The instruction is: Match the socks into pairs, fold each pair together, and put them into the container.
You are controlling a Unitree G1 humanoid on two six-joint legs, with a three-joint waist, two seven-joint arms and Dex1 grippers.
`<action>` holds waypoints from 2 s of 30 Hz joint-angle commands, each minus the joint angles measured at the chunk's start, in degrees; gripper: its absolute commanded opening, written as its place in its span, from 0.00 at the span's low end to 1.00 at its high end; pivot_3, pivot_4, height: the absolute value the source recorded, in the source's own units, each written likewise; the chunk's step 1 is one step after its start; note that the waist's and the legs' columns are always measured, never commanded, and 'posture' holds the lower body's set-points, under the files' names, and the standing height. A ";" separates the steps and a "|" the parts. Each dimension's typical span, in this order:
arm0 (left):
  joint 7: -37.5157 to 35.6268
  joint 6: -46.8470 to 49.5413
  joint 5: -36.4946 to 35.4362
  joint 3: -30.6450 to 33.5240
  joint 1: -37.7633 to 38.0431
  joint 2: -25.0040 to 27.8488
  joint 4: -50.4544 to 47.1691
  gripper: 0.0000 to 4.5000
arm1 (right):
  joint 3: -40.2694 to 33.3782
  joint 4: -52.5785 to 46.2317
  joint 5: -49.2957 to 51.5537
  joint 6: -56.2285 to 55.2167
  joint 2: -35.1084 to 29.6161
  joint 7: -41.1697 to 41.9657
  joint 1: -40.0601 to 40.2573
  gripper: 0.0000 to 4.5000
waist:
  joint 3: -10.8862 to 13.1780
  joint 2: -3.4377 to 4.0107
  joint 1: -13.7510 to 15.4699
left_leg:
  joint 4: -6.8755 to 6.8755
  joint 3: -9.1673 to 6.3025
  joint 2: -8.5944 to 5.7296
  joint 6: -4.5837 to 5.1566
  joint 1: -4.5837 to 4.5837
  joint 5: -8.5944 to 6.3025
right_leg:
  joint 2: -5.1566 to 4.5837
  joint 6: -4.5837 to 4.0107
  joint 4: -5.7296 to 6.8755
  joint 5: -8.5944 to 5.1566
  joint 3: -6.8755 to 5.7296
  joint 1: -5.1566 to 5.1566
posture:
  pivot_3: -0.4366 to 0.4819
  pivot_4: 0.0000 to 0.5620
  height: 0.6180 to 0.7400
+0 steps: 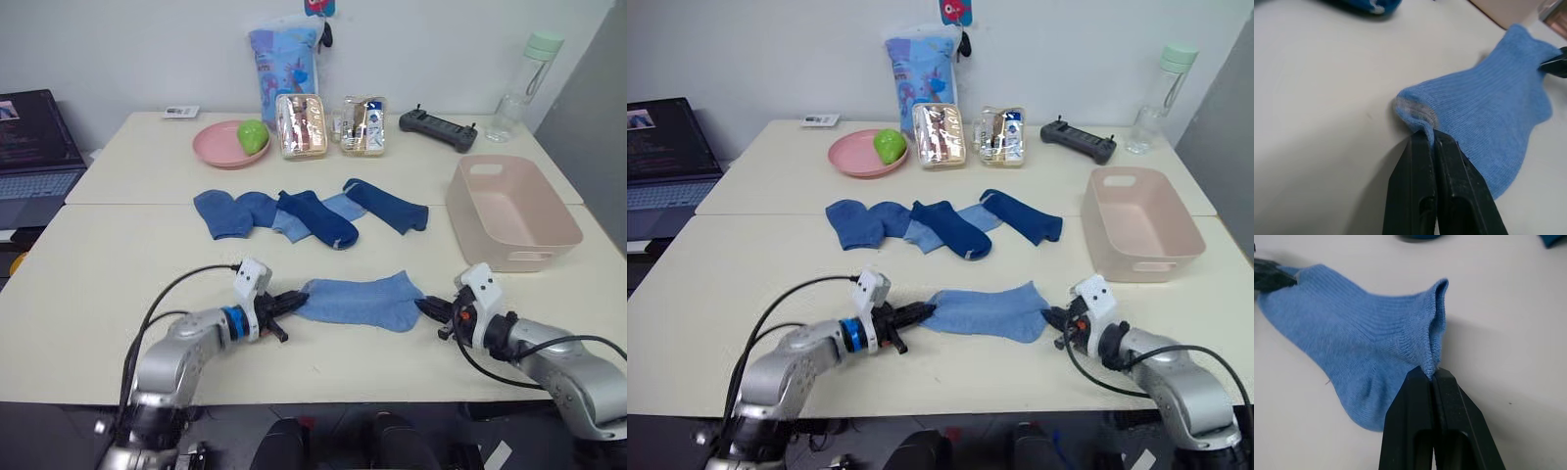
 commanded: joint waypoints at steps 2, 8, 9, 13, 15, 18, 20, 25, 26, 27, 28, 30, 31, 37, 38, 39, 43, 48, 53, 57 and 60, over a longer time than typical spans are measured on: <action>7.66 -0.32 -0.49 0.70 5.96 -3.54 -9.25 0.01 | 0.40 -1.49 2.00 2.76 -3.00 2.83 -1.38 0.00 | -0.01 0.00 0.15 | 0.00 0.04 -0.04 0.01 0.01 -0.01 | -0.04 0.00 0.00 0.00 0.03 0.01 | 0.48 0.27 1.00; 11.66 -3.54 1.26 -1.45 9.83 -5.39 -12.39 0.01 | 0.34 -1.35 3.32 4.95 -3.85 3.43 -2.00 0.00 | -0.01 0.00 0.19 | 0.01 0.06 -0.05 0.02 0.02 -0.01 | -0.03 0.00 0.01 0.00 0.02 0.03 | 0.48 0.27 1.00; 12.67 -3.46 0.99 -1.38 10.43 -6.09 -12.49 0.01 | 0.60 -1.39 3.12 4.92 -4.15 3.69 -1.88 0.00 | -0.01 0.00 0.16 | 0.00 0.07 -0.05 0.02 0.02 -0.01 | -0.03 0.00 0.00 0.00 0.03 0.03 | 0.48 0.27 1.00; 12.65 -2.46 -0.92 -1.41 11.55 -6.35 -13.16 0.01 | 1.12 -0.75 0.93 2.20 -3.84 3.04 -1.41 0.00 | -0.01 0.00 0.15 | 0.00 0.04 -0.04 0.02 0.03 -0.01 | -0.02 0.00 0.01 0.00 -0.01 0.03 | 0.48 0.27 1.00; 12.29 -2.60 -1.06 -1.40 11.28 -5.72 -13.10 0.05 | 0.92 0.16 0.18 0.80 -3.46 2.57 -1.47 0.11 | -0.01 0.00 0.14 | 0.00 0.07 -0.04 0.02 0.03 -0.01 | -0.01 0.01 0.01 0.00 0.01 0.03 | 0.48 0.27 1.00; 11.65 -2.73 -1.38 -1.18 10.54 -4.65 -12.55 0.22 | 0.25 0.61 -0.90 -1.44 -4.09 3.18 -0.71 0.32 | -0.01 0.00 0.14 | 0.00 0.07 -0.05 0.02 0.03 -0.01 | -0.01 0.01 0.01 -0.01 0.00 0.03 | 0.48 0.27 1.00; 10.70 -2.63 -1.96 -0.47 10.01 -3.43 -12.48 0.36 | -1.22 -0.14 -1.09 -3.34 -5.18 4.39 0.50 0.48 | -0.01 0.00 0.14 | 0.00 0.07 -0.05 0.02 0.03 -0.01 | 0.00 0.01 0.00 -0.01 0.00 0.03 | 0.48 0.27 1.00; 7.63 -3.06 -5.49 6.22 5.80 1.45 -10.60 0.72 | -3.43 -3.11 -3.56 -11.84 -8.94 7.64 1.69 0.79 | 0.00 0.00 0.08 | 0.00 0.10 -0.04 0.02 0.04 -0.01 | 0.01 0.01 0.01 -0.01 0.03 0.02 | 0.48 0.27 1.00; 5.69 -4.13 -5.79 7.32 4.15 3.21 -9.56 0.78 | -2.58 -3.20 -5.23 -14.52 -9.72 8.23 1.16 0.79 | 0.00 0.00 0.07 | 0.00 0.09 -0.03 0.02 0.05 -0.01 | 0.03 0.01 0.02 -0.01 0.01 0.02 | 0.48 0.27 1.00; 3.78 -6.27 -5.34 7.99 2.24 4.69 -8.03 0.78 | -1.63 -2.91 -6.57 -16.69 -9.73 8.28 0.05 0.79 | 0.00 0.00 0.04 | 0.00 0.08 0.00 0.02 0.06 -0.01 | 0.07 0.01 0.02 -0.01 0.00 0.02 | 0.48 0.27 1.00; 2.10 -9.03 -4.07 8.06 0.35 6.02 -6.41 0.78 | -0.58 -2.60 -7.47 -18.49 -9.29 8.22 -1.23 0.79 | 0.00 0.00 0.00 | -0.01 0.08 0.01 0.02 0.07 -0.01 | 0.09 0.01 0.02 -0.01 -0.01 0.02 | 0.48 0.27 1.00; -1.36 -12.45 -2.82 6.75 -3.34 7.77 -3.81 0.78 | 1.74 -1.88 -8.48 -21.36 -7.01 7.97 -4.11 0.75 | 0.00 0.00 -0.02 | -0.01 0.13 0.00 0.02 0.09 -0.01 | 0.10 0.01 0.02 -0.01 0.03 0.02 | 0.48 0.27 1.00; -3.09 -13.76 -2.35 5.27 -5.29 8.15 -2.78 0.74 | 3.21 -1.25 -9.22 -22.84 -5.27 7.43 -5.48 0.70 | 0.00 0.00 -0.01 | 0.00 0.13 0.00 0.02 0.09 -0.01 | 0.10 0.01 0.02 -0.01 0.02 0.03 | 0.48 0.27 1.00; -12.17 -22.89 4.07 -8.22 -9.87 6.62 1.29 0.36 | 14.56 6.96 -17.33 -31.53 3.88 5.95 -9.34 0.26 | -0.01 0.00 0.04 | -0.01 0.13 -0.04 0.01 0.03 -0.01 | 0.04 0.00 -0.10 -0.01 0.06 0.02 | 0.48 0.27 1.00; -12.65 -24.79 5.56 -10.24 -9.92 5.70 2.65 0.29 | 15.90 8.74 -18.41 -32.84 4.93 6.04 -9.26 0.19 | 0.00 0.00 0.07 | -0.01 0.13 -0.04 0.01 0.02 -0.01 | 0.03 0.00 -0.12 0.00 0.06 0.02 | 0.48 0.27 1.00; -12.92 -26.85 7.23 -11.86 -9.92 4.98 4.30 0.21 | 16.79 10.33 -19.31 -34.02 5.78 6.11 -9.15 0.10 | 0.00 0.00 0.07 | 0.00 0.13 -0.05 0.01 0.01 -0.01 | 0.02 0.00 -0.10 0.00 0.06 0.02 | 0.48 0.27 1.00; -11.87 -33.10 11.41 -14.85 -8.58 1.89 10.89 0.01 | 17.20 15.93 -21.81 -37.73 7.27 5.05 -7.24 0.00 | -0.01 0.01 0.07 | 0.00 0.13 -0.04 0.01 0.03 -0.01 | 0.02 -0.01 -0.06 0.00 0.06 0.00 | 0.48 0.27 1.00; -10.84 -40.03 14.73 -13.72 -6.86 1.31 20.47 0.01 | 14.55 21.56 -22.47 -41.40 6.67 4.55 -4.16 0.00 | -0.04 0.03 0.04 | 0.00 0.13 -0.04 0.02 0.06 -0.01 | 0.02 -0.01 -0.01 0.00 0.07 0.00 | 0.48 0.27 1.00; -12.44 -39.01 10.82 -9.75 -3.36 3.37 19.49 0.01 | 10.23 20.85 -20.90 -42.55 4.24 5.24 0.42 0.00 | -0.19 0.13 0.02 | -0.01 0.14 -0.04 0.03 0.17 -0.02 | 0.02 0.00 0.02 0.00 0.07 0.09 | 0.48 0.27 1.00; -13.46 -37.21 8.79 -8.17 -1.98 4.77 17.34 0.01 | 7.76 19.19 -19.26 -42.49 3.02 6.14 2.70 0.00 | -0.22 0.16 -0.04 | -0.02 0.15 -0.03 0.04 0.32 -0.02 | 0.02 0.00 0.03 0.00 0.08 0.19 | 0.48 0.27 1.00; -14.00 -35.53 7.09 -7.16 -1.43 5.38 15.24 0.01 | 5.77 16.57 -16.44 -41.93 2.61 7.92 4.49 0.00 | -0.21 0.17 -0.06 | -0.07 0.12 0.00 0.14 0.67 -0.08 | 0.03 -0.02 -0.07 -0.05 0.04 0.58 | 0.48 0.27 1.00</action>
